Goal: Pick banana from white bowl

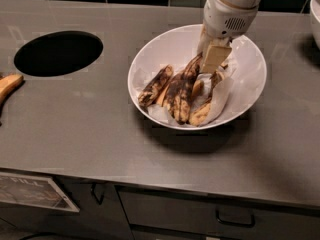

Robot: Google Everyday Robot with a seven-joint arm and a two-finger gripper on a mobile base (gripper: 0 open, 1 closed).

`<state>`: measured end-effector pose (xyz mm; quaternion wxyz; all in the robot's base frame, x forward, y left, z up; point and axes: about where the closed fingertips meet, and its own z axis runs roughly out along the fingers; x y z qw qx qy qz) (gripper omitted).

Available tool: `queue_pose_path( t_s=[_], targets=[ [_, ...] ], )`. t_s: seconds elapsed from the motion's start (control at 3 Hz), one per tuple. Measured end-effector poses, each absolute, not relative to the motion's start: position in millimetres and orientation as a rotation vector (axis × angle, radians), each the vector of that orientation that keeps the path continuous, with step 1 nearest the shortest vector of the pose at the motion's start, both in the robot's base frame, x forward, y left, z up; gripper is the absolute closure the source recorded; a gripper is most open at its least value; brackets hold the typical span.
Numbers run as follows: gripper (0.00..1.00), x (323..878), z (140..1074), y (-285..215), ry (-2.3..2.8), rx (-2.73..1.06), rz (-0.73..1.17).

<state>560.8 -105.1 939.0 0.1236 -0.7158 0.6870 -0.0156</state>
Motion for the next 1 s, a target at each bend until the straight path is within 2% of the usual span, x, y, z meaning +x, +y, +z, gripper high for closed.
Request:
queue_pose_path(
  t_s=[1.0],
  targets=[
    [1.00, 551, 976, -109, 2.003, -2.046, -0.159]
  ],
)
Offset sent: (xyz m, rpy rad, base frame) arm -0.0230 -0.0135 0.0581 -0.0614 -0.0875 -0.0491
